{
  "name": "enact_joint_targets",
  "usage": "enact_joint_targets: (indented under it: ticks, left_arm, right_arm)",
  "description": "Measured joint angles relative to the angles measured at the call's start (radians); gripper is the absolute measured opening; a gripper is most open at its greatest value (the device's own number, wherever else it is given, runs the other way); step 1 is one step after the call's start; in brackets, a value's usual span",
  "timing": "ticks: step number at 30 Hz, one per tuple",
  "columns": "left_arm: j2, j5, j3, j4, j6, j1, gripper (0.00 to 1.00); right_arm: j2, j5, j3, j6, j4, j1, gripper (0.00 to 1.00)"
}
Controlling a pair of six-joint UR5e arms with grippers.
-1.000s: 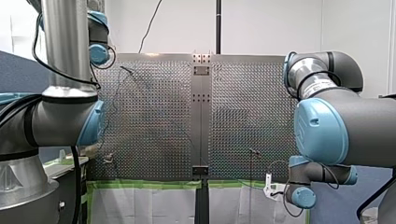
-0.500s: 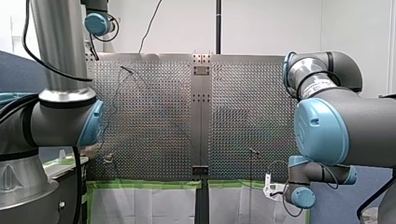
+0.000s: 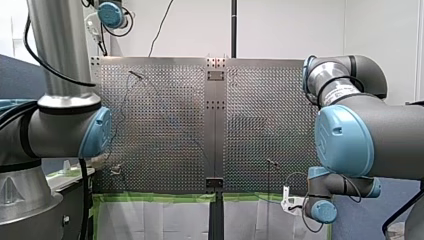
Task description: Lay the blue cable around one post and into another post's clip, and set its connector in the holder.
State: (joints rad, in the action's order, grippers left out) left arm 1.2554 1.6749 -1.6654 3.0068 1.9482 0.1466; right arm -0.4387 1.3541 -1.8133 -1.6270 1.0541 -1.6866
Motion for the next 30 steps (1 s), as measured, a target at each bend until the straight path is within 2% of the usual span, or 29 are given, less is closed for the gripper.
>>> enact_joint_targets:
  ticks: [10,14,22,30]
  left_arm:
    - [0.070,0.068,-0.007,0.080,-0.080,-0.076,0.98]
    - [0.063,0.101,-0.007,0.113,-0.106,-0.109,0.98]
    - [0.076,0.127,-0.008,0.182,-0.118,-0.173,0.98]
    - [0.072,0.131,-0.007,0.256,-0.120,-0.179,0.98]
  right_arm:
    - [0.000,0.001,0.002,0.000,-0.002,-0.004,0.00]
    - [0.000,0.004,0.002,0.000,-0.003,-0.007,0.00]
    - [0.000,0.005,0.004,0.000,-0.003,-0.011,0.00]
    - [0.000,0.006,0.007,0.000,-0.003,-0.013,0.00]
